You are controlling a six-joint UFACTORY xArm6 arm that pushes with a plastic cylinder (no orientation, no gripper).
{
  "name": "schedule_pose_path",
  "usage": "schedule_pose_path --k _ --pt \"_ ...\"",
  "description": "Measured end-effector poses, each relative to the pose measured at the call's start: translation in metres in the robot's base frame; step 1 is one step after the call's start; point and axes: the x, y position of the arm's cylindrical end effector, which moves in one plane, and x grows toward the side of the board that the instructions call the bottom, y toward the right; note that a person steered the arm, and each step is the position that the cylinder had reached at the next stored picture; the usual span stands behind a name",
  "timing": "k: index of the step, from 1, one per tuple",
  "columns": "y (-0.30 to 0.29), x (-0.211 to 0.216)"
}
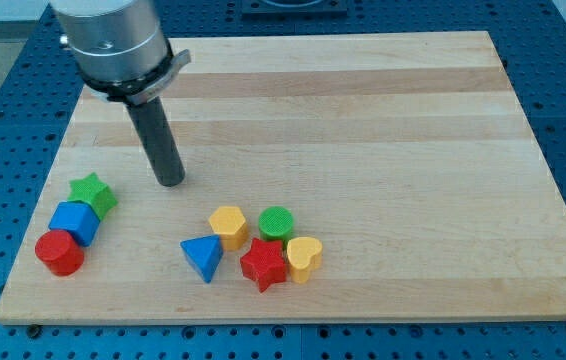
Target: Place your arm right to the yellow heart
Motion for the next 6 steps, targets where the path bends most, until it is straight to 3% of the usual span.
schedule_pose_path --k 4,5,6 --pt "0.012 -0.031" --pt "0.068 -0.033" --pt "0.180 0.000"
